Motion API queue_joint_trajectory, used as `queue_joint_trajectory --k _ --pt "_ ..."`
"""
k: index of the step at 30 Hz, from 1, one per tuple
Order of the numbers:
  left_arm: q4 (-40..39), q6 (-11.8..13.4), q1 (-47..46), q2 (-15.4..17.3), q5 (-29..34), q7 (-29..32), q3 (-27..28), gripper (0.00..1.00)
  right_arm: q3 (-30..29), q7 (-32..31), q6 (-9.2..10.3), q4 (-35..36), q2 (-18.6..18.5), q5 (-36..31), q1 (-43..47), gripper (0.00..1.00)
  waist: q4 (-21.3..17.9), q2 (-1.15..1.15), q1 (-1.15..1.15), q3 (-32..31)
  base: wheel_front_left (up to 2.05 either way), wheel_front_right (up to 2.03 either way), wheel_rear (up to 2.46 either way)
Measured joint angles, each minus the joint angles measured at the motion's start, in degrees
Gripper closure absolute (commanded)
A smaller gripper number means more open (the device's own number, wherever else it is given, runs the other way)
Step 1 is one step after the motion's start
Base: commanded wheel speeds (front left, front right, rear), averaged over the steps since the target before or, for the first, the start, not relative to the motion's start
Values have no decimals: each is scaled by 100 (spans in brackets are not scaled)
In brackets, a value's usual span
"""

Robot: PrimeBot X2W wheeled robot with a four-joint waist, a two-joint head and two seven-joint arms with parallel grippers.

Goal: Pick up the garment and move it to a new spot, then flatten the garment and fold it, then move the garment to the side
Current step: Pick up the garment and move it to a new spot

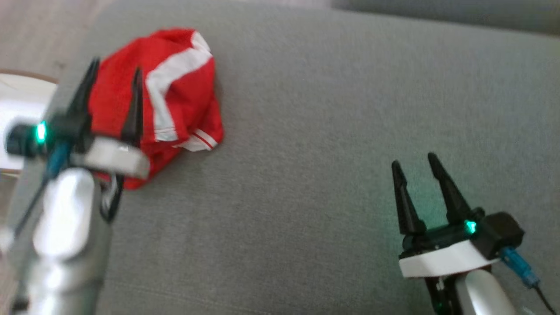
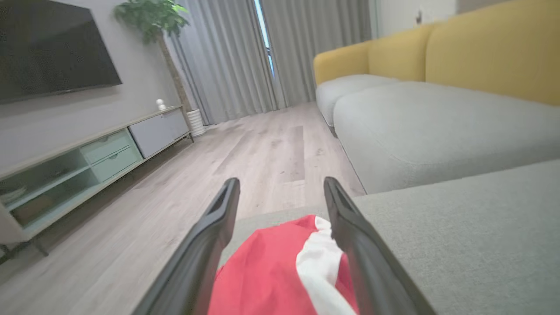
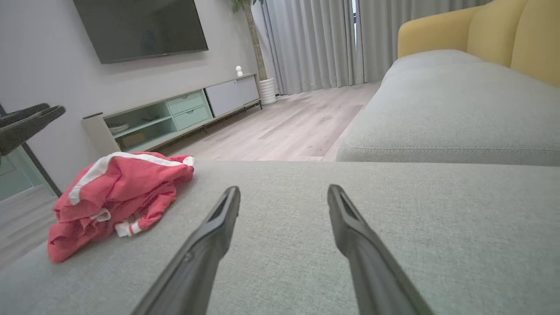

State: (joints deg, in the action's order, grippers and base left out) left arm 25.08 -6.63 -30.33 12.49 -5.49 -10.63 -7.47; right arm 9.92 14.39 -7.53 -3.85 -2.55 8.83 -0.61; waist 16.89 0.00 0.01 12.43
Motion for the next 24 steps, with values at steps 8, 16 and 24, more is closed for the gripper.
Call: queue_joint_trajectory --k 8,16,24 --pt "1316 -96 -1712 630 -159 1150 -1280 0 -93 0 0 223 -8 -155 -342 0 -363 0 1 728 0 0 0" --pt "2406 -97 -2269 947 -1255 1992 -2015 0 -111 0 0 323 -13 -185 -503 0 -698 0 0 1135 0 0 0" --pt "2835 -97 -2537 968 -1766 1915 -2340 100 -157 0 0 318 -14 -185 -504 0 -734 0 -2 1267 0 0 0"
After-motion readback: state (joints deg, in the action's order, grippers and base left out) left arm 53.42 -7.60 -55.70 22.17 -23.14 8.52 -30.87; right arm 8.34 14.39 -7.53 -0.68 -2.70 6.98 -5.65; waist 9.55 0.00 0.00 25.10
